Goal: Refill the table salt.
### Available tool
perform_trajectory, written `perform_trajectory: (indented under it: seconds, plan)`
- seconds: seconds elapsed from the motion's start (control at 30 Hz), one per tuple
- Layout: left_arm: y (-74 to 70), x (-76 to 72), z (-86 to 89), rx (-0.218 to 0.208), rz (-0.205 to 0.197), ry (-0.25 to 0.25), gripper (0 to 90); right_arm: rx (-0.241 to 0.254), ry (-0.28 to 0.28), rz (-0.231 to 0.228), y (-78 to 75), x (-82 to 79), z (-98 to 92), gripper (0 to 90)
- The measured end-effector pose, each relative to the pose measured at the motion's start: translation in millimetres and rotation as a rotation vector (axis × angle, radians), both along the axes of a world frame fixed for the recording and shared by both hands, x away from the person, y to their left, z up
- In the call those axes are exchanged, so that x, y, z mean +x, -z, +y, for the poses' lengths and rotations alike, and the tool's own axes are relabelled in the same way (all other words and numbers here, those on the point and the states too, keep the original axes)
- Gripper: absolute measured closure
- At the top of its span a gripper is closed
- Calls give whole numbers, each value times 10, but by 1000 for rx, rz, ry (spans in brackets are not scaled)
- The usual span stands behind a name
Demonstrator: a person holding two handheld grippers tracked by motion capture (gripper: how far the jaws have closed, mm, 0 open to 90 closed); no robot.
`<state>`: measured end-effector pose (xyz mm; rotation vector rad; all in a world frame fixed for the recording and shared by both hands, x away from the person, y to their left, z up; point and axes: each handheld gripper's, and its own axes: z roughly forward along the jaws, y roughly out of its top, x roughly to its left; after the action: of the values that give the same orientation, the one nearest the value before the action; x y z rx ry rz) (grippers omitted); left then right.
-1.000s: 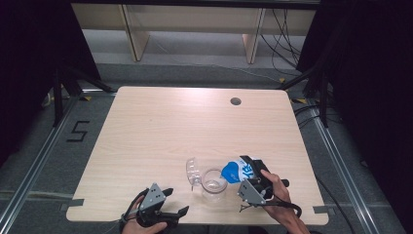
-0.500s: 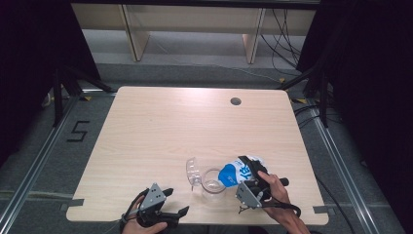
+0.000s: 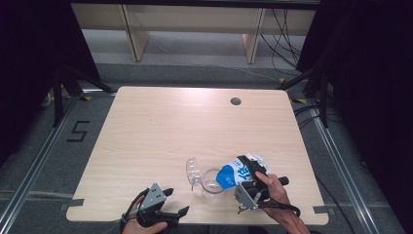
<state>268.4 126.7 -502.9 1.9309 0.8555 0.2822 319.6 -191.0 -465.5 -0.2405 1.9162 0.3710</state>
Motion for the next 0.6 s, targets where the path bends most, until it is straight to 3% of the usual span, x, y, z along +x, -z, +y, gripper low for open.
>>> perform_trajectory:
  seconds: [0.07,0.1,0.13,0.2,0.3,0.33,0.37,0.4,0.47,0.53,0.6]
  plan:
    - [6,1,-2,-9,-1,-5,184,6,5,12,12,-2,2,424]
    - [-1,-1,2,0,4,-4,184,50,40,46,53,-23,-1,424]
    - [0,-3,2,0,4,-4,184,18,12,13,27,-7,-1,424]
    - [-1,0,3,-2,4,-5,184,17,46,22,41,-28,-4,426]
    - [0,-4,-2,-6,4,-7,184,-22,21,-3,21,-8,7,426]
    - [0,-3,-1,-6,4,-7,184,-77,-21,-35,-17,15,19,426]
    - [0,5,8,-3,2,2,184,-25,28,-2,32,-11,8,428]
    - [0,6,8,-4,3,1,184,-23,33,4,39,-12,10,429]
    - [1,3,6,-4,2,0,184,-91,-32,-46,-19,30,24,429]
    - [0,4,8,-4,1,1,184,-76,-20,-38,-3,26,20,429]
    - [1,5,8,-3,2,1,184,-91,-24,-46,-14,30,22,430]
